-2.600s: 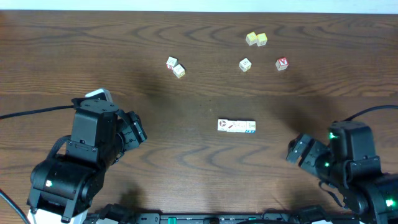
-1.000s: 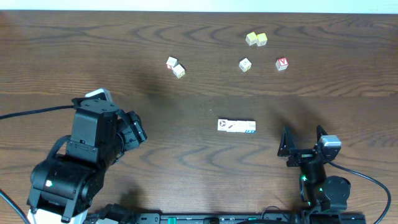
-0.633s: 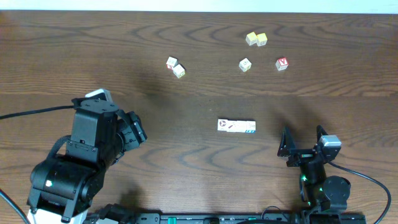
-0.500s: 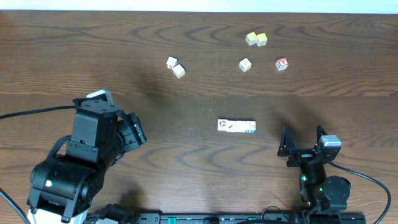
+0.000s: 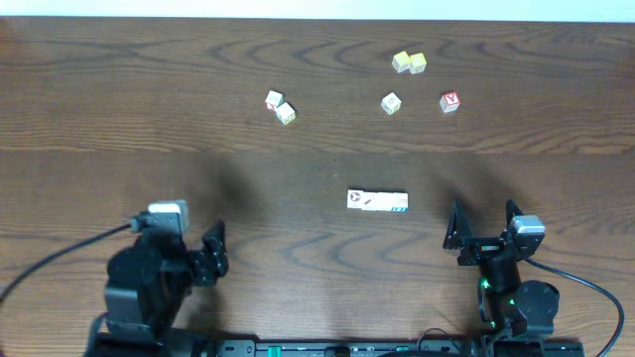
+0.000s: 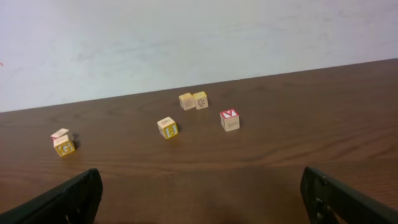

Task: Lift 4 blocks

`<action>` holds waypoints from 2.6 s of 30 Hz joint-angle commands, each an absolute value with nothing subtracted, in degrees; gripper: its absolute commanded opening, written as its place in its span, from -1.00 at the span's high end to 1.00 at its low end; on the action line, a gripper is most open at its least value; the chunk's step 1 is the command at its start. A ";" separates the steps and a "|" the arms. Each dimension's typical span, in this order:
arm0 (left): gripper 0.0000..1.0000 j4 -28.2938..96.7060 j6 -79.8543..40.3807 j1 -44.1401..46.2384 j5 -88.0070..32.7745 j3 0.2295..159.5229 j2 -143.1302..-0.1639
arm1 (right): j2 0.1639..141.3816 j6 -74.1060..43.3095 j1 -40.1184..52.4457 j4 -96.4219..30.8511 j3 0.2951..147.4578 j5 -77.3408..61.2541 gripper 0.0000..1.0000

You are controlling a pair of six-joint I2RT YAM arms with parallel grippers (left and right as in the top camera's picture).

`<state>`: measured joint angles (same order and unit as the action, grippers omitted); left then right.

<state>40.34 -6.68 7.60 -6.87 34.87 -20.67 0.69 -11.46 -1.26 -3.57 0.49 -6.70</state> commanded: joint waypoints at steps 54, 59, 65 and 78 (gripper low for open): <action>-0.53 3.77 -5.21 3.92 -4.45 0.23 -0.23 | 0.38 -10.61 -1.74 -3.70 0.32 -6.50 -0.99; -0.53 3.77 -5.21 3.92 -4.45 0.23 -0.23 | 0.38 -10.63 -1.74 -3.70 0.30 -6.50 -0.99; -0.54 3.77 -5.21 3.92 -4.45 0.23 -0.23 | 0.38 -10.63 -1.74 -3.70 0.32 -6.48 -0.99; -0.53 3.77 -5.21 3.92 -4.45 0.23 -0.23 | 0.38 -10.63 -1.74 -3.70 0.32 -6.48 -0.99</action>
